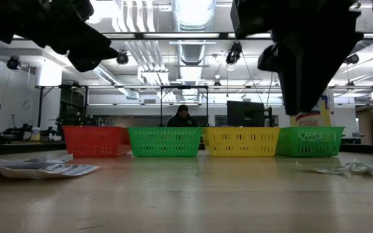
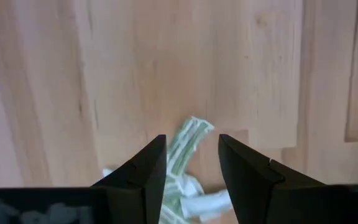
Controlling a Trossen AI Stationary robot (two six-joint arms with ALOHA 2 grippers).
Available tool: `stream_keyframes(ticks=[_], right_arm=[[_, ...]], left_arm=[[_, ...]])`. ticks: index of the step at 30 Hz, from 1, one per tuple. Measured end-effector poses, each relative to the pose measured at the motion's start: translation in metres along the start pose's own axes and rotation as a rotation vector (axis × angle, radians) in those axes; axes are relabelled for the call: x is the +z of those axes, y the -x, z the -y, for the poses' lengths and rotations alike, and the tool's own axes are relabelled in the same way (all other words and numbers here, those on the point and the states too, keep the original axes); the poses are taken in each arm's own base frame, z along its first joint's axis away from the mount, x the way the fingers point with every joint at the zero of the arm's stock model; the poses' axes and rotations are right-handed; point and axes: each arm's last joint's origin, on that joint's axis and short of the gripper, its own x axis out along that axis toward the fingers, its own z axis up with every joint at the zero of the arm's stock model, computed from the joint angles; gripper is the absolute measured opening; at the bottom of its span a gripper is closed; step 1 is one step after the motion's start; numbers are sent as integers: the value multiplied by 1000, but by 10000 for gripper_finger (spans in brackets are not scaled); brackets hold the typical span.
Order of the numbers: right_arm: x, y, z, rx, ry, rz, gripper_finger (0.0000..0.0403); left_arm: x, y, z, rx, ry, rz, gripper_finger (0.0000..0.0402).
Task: Pick & Place First Aid Supplies
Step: Put the green bandage into the red bin
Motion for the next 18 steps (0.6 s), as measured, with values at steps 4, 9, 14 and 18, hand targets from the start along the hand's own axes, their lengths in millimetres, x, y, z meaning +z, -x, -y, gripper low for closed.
stream_keyframes(ticks=[4, 9, 14, 18], right_arm=[[-4, -11, 5, -8, -31, -13, 153], [-9, -24, 11, 20, -73, -34, 148], [-7, -32, 17, 36, -107, -10, 138], [-5, -36, 22, 59, -164, 0, 132]], left_arm=[[-5, 8, 1, -15, 2, 24, 133], [-10, 12, 0, -19, 20, 26, 133], [-10, 12, 0, -18, 20, 26, 133], [-11, 11, 0, -17, 21, 20, 133]])
